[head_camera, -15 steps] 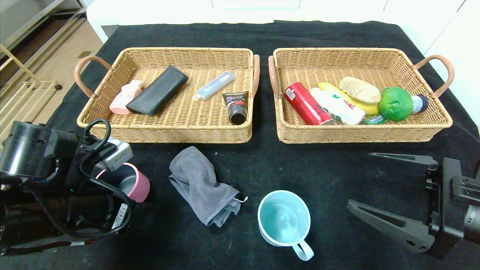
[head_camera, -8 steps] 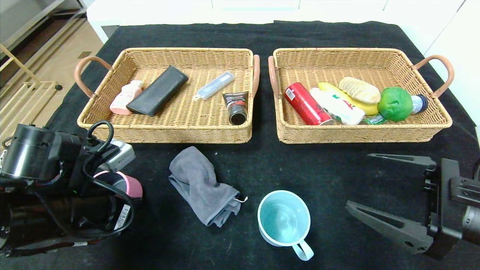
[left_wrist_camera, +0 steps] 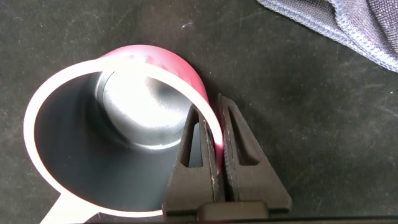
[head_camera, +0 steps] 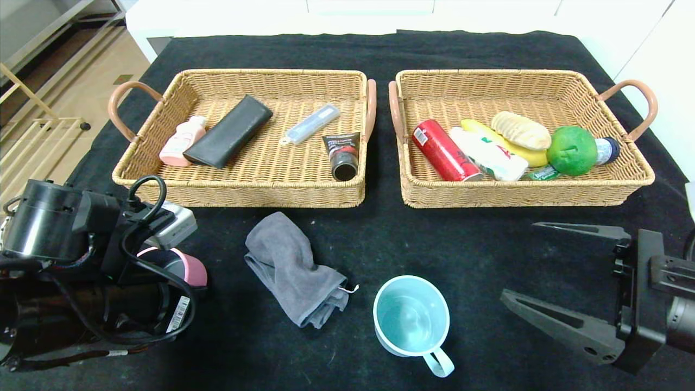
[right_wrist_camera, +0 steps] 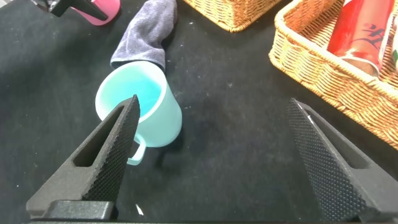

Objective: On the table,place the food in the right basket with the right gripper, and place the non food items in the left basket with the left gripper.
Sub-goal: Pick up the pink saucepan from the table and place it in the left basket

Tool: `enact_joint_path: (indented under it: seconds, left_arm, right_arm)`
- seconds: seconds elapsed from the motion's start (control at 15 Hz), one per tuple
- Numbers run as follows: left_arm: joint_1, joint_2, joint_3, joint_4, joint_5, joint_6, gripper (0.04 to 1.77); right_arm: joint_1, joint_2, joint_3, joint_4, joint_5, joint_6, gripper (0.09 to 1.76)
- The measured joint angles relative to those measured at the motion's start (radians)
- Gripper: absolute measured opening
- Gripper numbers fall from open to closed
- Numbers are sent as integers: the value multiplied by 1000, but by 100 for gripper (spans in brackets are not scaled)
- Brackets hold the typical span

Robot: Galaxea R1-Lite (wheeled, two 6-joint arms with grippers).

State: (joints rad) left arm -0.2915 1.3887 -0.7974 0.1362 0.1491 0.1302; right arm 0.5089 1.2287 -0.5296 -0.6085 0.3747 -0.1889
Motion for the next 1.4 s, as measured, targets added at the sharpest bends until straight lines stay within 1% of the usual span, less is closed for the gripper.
enact_joint_path:
  seconds: [0.33, 0.47, 0.67, 0.8, 0.87, 1.0, 1.13, 1.27, 1.4]
  left_arm:
    - [-4, -3, 0, 1, 4, -8, 17]
    - [-7, -26, -1, 9, 2, -10, 17]
    - [-39, -87, -19, 9, 17, -10, 17]
    - [-58, -127, -51, 20, 61, -18, 17]
    - [-59, -142, -67, 20, 69, -27, 17]
    - [-49, -163, -101, 11, 58, -55, 17]
    - [-42, -167, -140, 10, 53, -60, 17]
    - [-41, -153, -197, 8, 57, -56, 17]
    - [-42, -122, -275, 4, 58, -53, 17]
  right_arm:
    - [3, 0, 4, -3, 0, 1, 171]
    - [3, 0, 6, -3, 0, 1, 171]
    - [5, 2, 6, -3, -1, 0, 171]
    - [5, 2, 6, -3, -1, 0, 171]
    - [5, 2, 7, -3, -1, 0, 171]
    - [5, 2, 7, -4, -1, -1, 171]
    - [5, 2, 7, -4, -1, -3, 171]
    - [5, 2, 7, -5, -1, -8, 171]
    - [5, 0, 6, -5, -1, -8, 171]
